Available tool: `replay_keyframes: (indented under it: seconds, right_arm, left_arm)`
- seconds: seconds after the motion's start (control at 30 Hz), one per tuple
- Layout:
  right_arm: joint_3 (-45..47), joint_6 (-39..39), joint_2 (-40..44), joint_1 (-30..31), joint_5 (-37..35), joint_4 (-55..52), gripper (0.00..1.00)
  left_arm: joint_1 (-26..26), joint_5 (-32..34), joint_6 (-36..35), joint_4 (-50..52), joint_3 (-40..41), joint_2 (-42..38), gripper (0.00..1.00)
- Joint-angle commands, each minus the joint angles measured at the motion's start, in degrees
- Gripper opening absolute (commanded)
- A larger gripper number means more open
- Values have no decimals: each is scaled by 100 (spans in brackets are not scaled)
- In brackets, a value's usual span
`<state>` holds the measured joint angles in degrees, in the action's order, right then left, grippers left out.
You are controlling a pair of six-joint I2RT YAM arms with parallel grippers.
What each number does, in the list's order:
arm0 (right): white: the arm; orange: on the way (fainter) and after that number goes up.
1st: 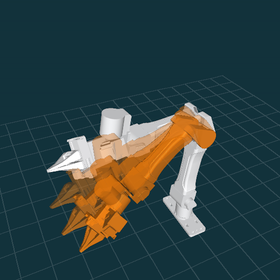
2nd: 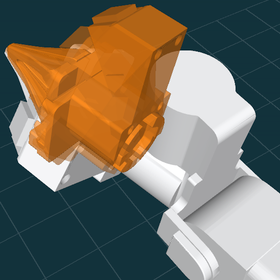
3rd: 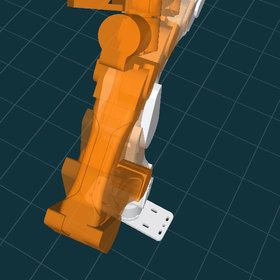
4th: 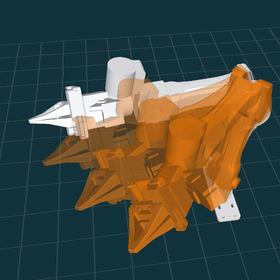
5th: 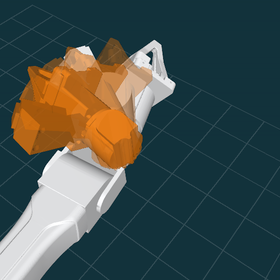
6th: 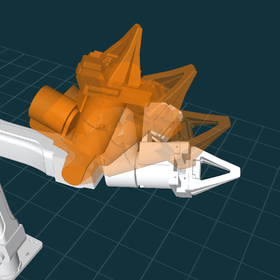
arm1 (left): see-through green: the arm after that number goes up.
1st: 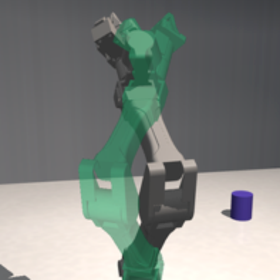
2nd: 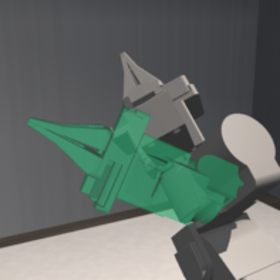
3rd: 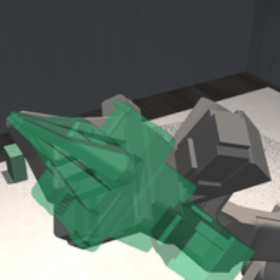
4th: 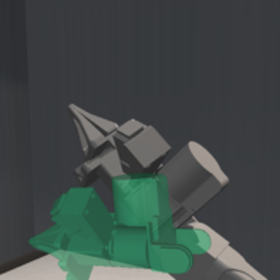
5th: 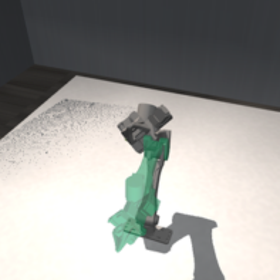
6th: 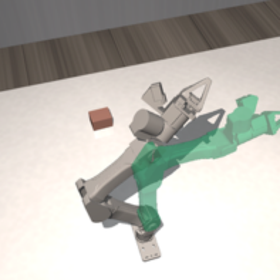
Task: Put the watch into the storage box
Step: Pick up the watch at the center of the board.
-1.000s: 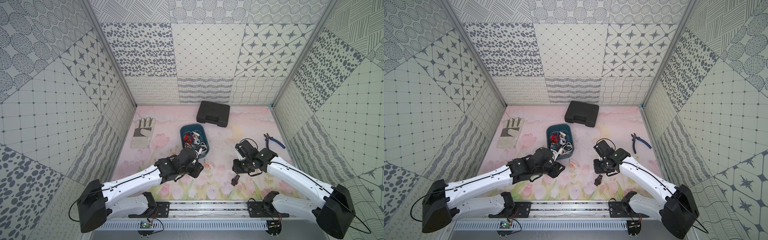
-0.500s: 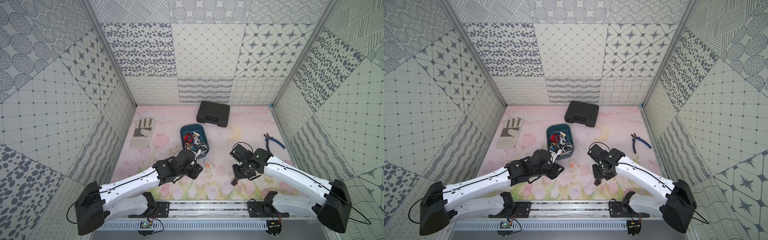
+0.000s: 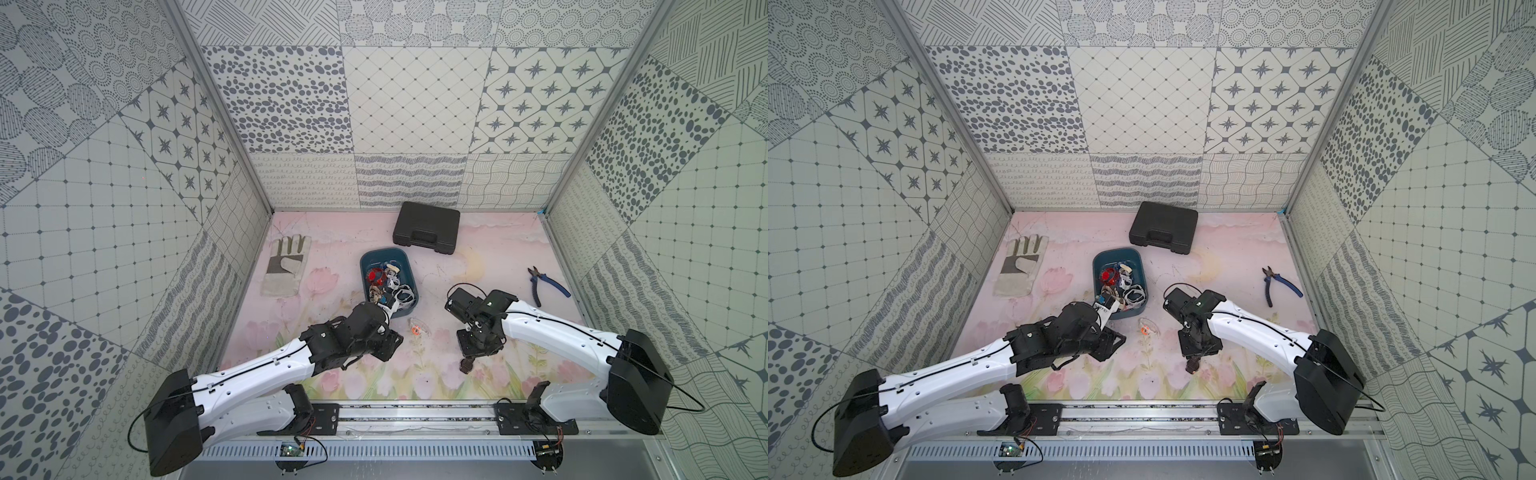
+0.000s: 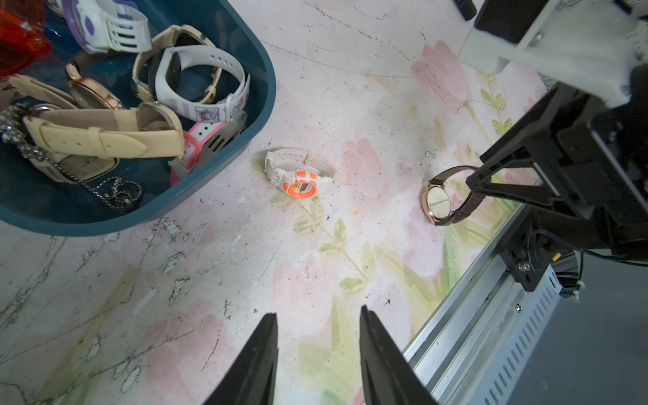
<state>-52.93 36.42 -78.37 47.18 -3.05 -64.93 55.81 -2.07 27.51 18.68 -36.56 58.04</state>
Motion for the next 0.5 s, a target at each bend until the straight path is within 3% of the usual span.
replay_keyframes:
  seconds: [0.0,0.17,0.47]
  right_arm:
    - [-25,-94,-27,25,-29,-104,40]
    - [-27,-129,-157,37,-20,-89,38]
    - [127,-14,-172,152,66,61,22]
  left_arm:
    - [9,162,-112,12,33,-130,43]
    - [5,215,-140,79,33,-247,43]
    - [4,280,-152,137,29,-273,43]
